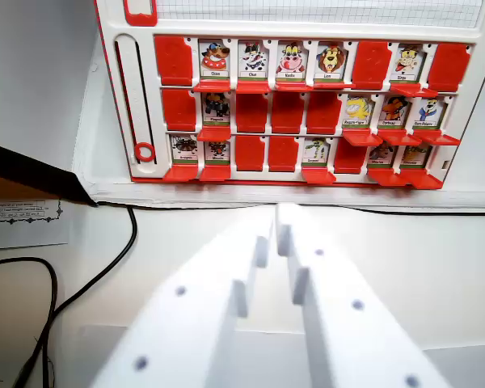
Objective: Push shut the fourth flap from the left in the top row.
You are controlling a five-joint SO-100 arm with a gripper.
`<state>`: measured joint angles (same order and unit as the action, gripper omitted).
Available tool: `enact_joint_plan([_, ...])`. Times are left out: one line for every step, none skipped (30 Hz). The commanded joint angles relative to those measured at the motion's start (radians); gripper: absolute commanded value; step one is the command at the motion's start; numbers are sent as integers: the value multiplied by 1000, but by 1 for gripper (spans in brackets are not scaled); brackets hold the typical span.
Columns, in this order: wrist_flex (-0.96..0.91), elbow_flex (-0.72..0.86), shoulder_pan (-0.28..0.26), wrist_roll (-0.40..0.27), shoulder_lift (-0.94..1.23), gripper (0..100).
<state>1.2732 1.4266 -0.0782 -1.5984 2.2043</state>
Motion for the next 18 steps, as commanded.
enact_joint_plan([-31, 9, -5, 11, 32, 0])
enact_joint_plan([-31, 11, -5, 11, 32, 0])
enact_joint_plan([-31, 11, -6, 12, 32, 0])
enact_joint_plan([-32, 12, -6, 12, 32, 0])
enact_joint_plan([-32, 14, -6, 12, 32, 0])
enact_joint_plan([-34, 14, -6, 12, 32, 0])
enact_joint_plan([-34, 14, -6, 12, 32, 0])
enact_joint_plan([-34, 17, -6, 12, 32, 0])
enact_joint_plan([-37, 20, -5, 12, 32, 0])
enact_joint_plan([-43, 23, -3, 11, 32, 0])
enact_joint_plan([-55, 32, 5, 9, 32, 0])
enact_joint_plan([-71, 46, 12, 5, 31, 0])
enact_joint_plan([-89, 64, 20, 2, 28, 0])
enact_joint_plan([-109, 84, 29, -5, 25, 0])
enact_joint_plan([-137, 109, 41, -9, 20, 0])
enact_joint_plan([-166, 140, 52, -14, 15, 0])
enact_joint_plan([-195, 167, 64, -11, 8, 0])
enact_joint_plan([-225, 198, 75, -8, 0, 0])
